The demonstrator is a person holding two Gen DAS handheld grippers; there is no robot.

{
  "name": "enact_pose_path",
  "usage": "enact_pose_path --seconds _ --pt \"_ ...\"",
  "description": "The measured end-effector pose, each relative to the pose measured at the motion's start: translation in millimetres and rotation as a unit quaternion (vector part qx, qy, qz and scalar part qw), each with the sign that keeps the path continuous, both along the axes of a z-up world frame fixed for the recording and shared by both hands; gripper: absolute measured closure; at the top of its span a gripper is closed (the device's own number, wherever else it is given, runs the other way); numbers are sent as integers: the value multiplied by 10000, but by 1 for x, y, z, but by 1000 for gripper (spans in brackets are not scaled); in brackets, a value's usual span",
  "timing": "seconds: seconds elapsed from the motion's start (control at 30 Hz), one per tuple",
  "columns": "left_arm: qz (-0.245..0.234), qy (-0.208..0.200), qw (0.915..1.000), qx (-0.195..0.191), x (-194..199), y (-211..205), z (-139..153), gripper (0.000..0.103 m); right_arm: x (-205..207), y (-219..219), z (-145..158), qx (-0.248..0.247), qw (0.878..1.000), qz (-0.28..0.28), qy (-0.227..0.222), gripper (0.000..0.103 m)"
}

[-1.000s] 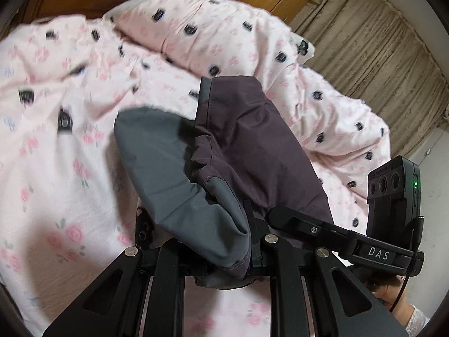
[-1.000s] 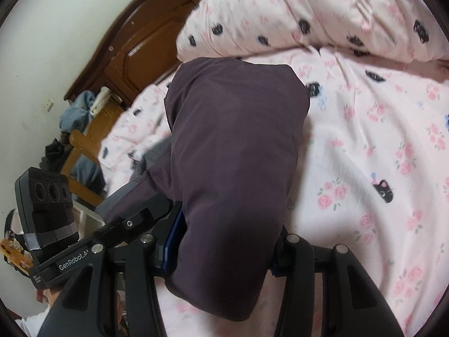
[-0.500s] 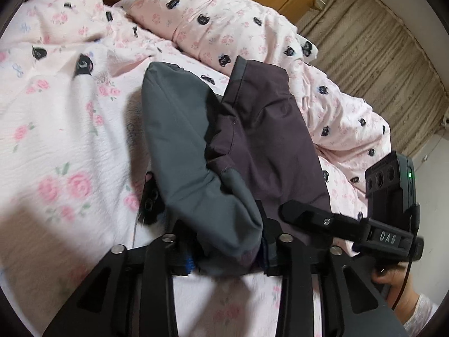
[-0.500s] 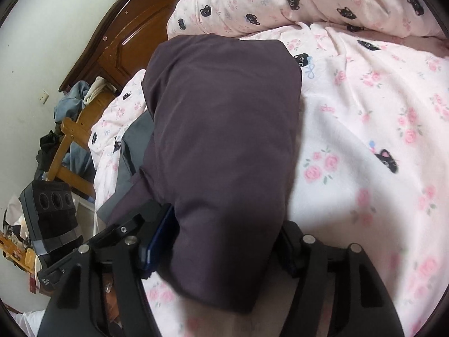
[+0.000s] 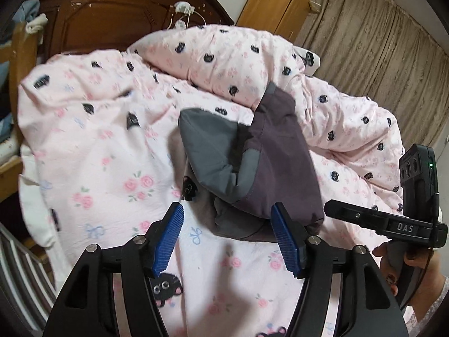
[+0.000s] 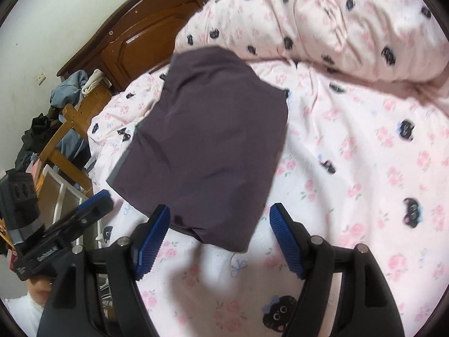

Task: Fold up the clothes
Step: 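Open the left tool and pull both tools back from the folded jacket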

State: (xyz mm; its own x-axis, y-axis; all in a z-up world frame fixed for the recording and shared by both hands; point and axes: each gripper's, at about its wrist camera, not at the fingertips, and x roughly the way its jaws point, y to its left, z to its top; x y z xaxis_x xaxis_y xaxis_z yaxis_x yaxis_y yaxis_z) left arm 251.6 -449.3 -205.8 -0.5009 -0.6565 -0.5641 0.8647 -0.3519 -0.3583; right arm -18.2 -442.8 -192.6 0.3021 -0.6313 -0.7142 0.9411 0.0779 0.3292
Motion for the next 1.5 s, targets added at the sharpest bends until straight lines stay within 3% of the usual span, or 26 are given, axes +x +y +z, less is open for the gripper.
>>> enact_pose_path --seconds 0.13,0.3,0.4,0.5,0.6,0.73,0.8,0.93,1.13,1.3,1.47,1.5 --pt "78 -133 9993 -339 -5 5 22 44 -2 1 21 -432 9985 -255 226 28" --pt "10 -303 9975 -632 -26 -8 48 43 -8 -31 48 -684 9929 -742 632 28" --pt "-197 -350 9980 -482 -46 -21 49 43 -9 -58 54 -619 9919 -849 721 28" --pt "-114 -739 9970 -201 -60 -35 31 43 -1 -85 53 -538 9885 -856 1128 28" --pt "291 -1398 9896 160 -63 -50 -1 43 10 -112 48 -442 9874 -808 1286 28" --pt "488 -1329 9884 553 -53 -57 -32 36 34 -146 23 -57 9871 -489 1524 29" --pt "503 -1291 9891 500 -49 -57 -37 34 52 -157 6 109 9847 -260 1717 28" --pt "499 -1375 9884 403 -49 -53 -40 34 79 -169 -29 373 9670 3 2518 27" --pt "451 -1353 9893 307 -46 -47 -40 33 71 -162 -31 248 9700 20 2418 27" --pt "445 -1040 9932 280 -39 -42 -33 33 66 -124 14 -385 9792 94 1988 28" --pt "483 -915 9946 103 -32 -27 -11 33 71 -77 45 -659 9787 170 1935 28" --pt "484 -944 9943 66 -32 -24 -6 33 71 -66 48 -640 9789 150 1937 24"
